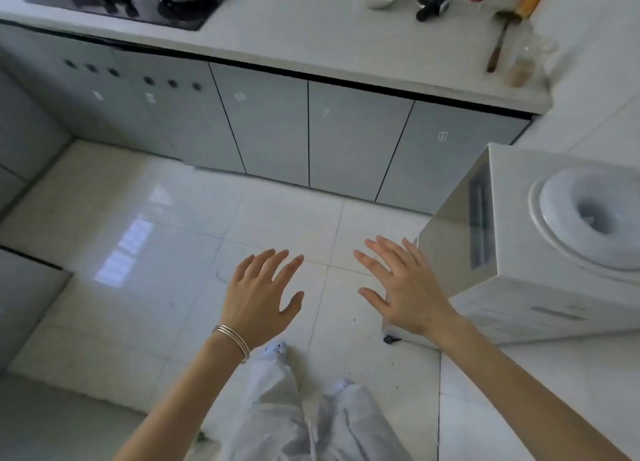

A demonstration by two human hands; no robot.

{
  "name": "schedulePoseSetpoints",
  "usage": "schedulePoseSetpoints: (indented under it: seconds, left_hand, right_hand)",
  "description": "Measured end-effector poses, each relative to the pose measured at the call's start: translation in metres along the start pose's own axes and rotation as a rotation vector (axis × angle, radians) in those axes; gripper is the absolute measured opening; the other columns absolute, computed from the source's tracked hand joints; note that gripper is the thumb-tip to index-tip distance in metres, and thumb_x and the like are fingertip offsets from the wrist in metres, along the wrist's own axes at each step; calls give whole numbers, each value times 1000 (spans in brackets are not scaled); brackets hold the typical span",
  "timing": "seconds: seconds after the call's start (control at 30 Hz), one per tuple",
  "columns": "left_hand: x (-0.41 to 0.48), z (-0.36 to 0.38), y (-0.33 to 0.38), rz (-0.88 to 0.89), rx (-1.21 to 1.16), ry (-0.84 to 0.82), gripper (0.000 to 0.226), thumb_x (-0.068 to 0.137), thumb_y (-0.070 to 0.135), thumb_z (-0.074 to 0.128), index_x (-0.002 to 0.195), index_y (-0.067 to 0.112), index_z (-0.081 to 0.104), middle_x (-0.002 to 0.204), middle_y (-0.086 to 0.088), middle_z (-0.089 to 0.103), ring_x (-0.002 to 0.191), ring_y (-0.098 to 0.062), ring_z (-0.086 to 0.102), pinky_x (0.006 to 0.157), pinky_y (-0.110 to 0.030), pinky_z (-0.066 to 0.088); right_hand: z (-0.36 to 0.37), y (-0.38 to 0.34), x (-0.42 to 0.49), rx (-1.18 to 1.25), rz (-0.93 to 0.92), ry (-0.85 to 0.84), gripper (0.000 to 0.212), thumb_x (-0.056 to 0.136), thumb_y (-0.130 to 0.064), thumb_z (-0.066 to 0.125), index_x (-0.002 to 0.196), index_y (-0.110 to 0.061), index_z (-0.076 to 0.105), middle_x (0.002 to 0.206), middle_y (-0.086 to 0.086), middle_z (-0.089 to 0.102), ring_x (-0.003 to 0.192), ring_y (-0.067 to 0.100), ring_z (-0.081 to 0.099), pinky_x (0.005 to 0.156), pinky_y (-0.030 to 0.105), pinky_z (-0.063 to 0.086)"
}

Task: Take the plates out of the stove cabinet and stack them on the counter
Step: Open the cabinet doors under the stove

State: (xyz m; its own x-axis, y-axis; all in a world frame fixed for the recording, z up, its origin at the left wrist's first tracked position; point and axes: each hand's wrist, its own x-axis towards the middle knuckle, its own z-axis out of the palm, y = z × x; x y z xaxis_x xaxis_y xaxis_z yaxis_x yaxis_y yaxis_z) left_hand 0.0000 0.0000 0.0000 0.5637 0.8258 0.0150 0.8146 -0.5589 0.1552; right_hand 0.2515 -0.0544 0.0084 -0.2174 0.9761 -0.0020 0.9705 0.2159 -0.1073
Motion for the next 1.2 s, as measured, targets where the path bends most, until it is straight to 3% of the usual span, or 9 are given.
schedulePoseSetpoints:
  seconds: [0.33, 0.47, 0.77, 1.2]
  left_hand:
    - [20, -20, -98, -128, -55, 110, 53, 83, 47, 39, 126, 22, 54, 123, -4, 60, 116, -28, 54, 95, -44, 43]
    - [39, -34, -156, -149, -64, 136, 53, 84, 48, 38, 127, 22, 53, 124, -3, 60, 117, -27, 53, 96, -43, 43]
    - [61, -63, -277, -246, -44, 148, 55, 83, 48, 36, 127, 20, 54, 123, -6, 61, 115, -29, 55, 95, -45, 43]
    - [100, -51, -375, -371, -30, 76, 54, 84, 49, 36, 128, 22, 52, 124, -4, 60, 117, -29, 54, 96, -44, 42]
  right_hand:
    - [13, -57, 98, 18, -31, -17, 55, 89, -51, 34, 134, -20, 46, 138, 7, 49, 132, 25, 39, 109, 50, 28]
    - [11, -86, 157, 24, -47, -6, 55, 89, -50, 35, 135, -21, 44, 139, 6, 48, 132, 25, 39, 107, 45, 21]
    - [4, -147, 275, 61, -79, 86, 54, 89, -48, 36, 134, -20, 47, 137, 7, 50, 128, 25, 43, 108, 48, 32]
    - [33, -166, 416, 57, -283, -6, 54, 88, -48, 37, 133, -20, 48, 135, 6, 52, 126, 24, 46, 106, 48, 34]
